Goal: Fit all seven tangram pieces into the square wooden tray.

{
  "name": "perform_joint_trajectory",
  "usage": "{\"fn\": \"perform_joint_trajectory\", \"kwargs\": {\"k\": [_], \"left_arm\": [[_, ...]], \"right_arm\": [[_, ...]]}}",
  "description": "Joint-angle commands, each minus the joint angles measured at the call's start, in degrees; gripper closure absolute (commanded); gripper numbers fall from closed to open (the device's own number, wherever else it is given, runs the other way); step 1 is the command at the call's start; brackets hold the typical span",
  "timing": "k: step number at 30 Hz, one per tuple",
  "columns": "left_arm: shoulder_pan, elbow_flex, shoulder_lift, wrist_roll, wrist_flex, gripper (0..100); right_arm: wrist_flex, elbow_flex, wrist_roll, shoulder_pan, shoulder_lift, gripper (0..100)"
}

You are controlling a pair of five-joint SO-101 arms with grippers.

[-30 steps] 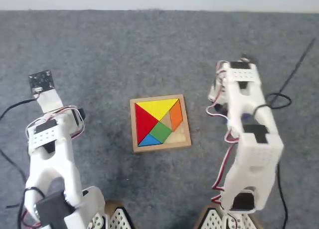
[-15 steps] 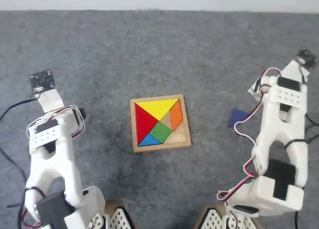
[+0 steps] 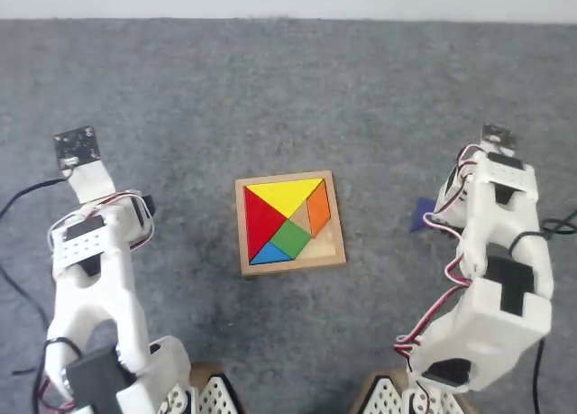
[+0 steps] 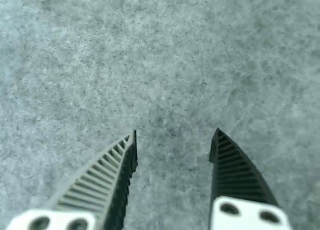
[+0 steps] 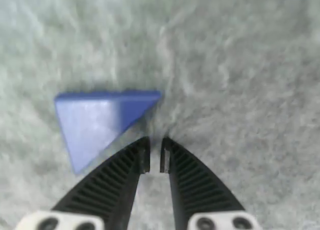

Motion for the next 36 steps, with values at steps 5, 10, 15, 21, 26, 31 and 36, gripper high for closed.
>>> {"fn": "perform_joint_trajectory", "kwargs": {"k": [5,10,15,21,26,31,36], "left_arm": [[0.4,-0.2,-1.4,-0.6,-1.5,77],[0.4,-0.1,-1.4,-0.6,-1.5,77],[0.4,-0.1,-1.4,-0.6,-1.5,77],[0.4,0.0,-1.3,-0.6,-1.5,77],[0.4,0.4,-1.3,-0.6,-1.5,77],[0.4,0.4,-1.3,-0.6,-1.5,77],[0.8,0.4,-1.3,-0.6,-1.5,77]], "right_arm": [[1.0,18.3,5.9,-12.6,-16.0,94.4],[-2.2,21.2,6.0,-13.8,-26.6,94.4],[-2.6,13.8,6.1,-6.9,-32.0,94.1],[-2.2,-1.1,10.0,-5.8,-19.7,94.2],[-1.9,-12.5,10.4,-4.1,-1.6,94.4],[5.9,-18.2,12.6,-2.5,11.8,94.5],[12.8,-17.3,19.1,-1.2,12.2,98.0]]}}
